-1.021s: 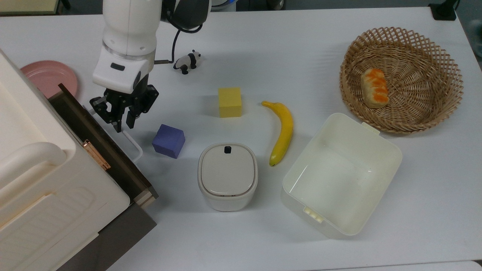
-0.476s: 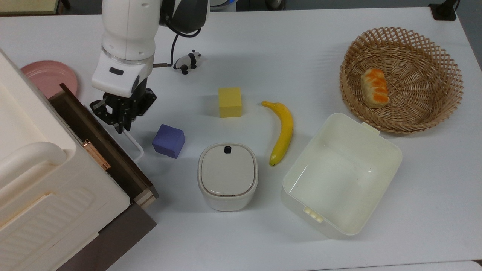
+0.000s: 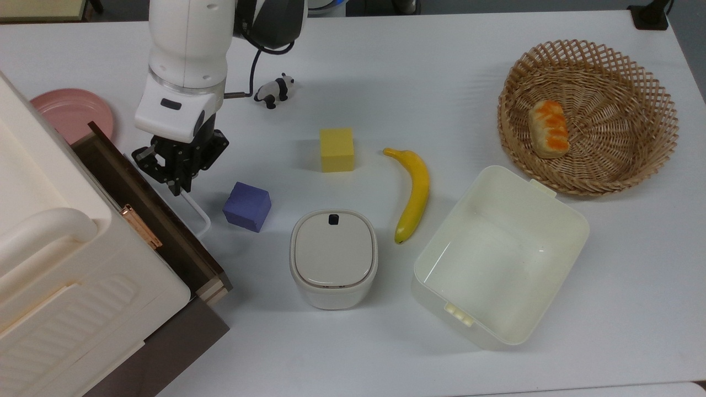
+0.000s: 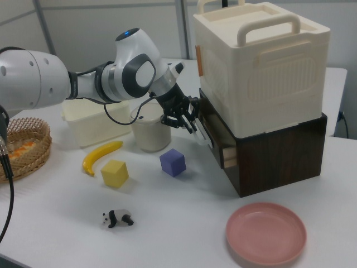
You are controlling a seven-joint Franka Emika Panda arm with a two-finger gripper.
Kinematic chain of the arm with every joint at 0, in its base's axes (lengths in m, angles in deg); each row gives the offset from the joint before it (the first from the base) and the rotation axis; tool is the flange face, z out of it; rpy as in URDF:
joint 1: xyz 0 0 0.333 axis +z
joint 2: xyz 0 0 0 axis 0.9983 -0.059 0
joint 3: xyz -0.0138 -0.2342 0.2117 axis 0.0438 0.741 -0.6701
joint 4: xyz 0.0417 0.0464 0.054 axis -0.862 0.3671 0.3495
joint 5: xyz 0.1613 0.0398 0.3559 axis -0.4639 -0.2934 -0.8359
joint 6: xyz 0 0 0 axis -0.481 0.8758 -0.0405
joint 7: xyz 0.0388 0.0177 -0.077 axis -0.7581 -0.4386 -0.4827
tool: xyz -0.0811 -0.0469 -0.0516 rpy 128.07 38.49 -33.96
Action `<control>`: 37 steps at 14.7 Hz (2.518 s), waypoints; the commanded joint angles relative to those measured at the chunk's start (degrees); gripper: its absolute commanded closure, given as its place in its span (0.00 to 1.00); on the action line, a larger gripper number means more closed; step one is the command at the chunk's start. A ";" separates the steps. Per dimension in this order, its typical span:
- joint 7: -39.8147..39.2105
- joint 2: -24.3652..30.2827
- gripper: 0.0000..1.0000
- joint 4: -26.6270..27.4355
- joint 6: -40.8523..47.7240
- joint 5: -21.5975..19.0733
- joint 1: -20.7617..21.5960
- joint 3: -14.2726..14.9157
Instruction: Open the drawer
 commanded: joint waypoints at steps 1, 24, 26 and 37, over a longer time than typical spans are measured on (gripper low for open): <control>0.87 0.94 0.95 1.65 1.18 -0.65 1.09 0.06; 8.23 10.78 0.05 4.12 18.05 -10.84 8.12 -1.17; 13.23 12.36 0.00 4.12 20.68 -10.84 7.60 -4.23; 41.91 17.38 0.00 4.03 34.67 -11.90 5.23 -7.68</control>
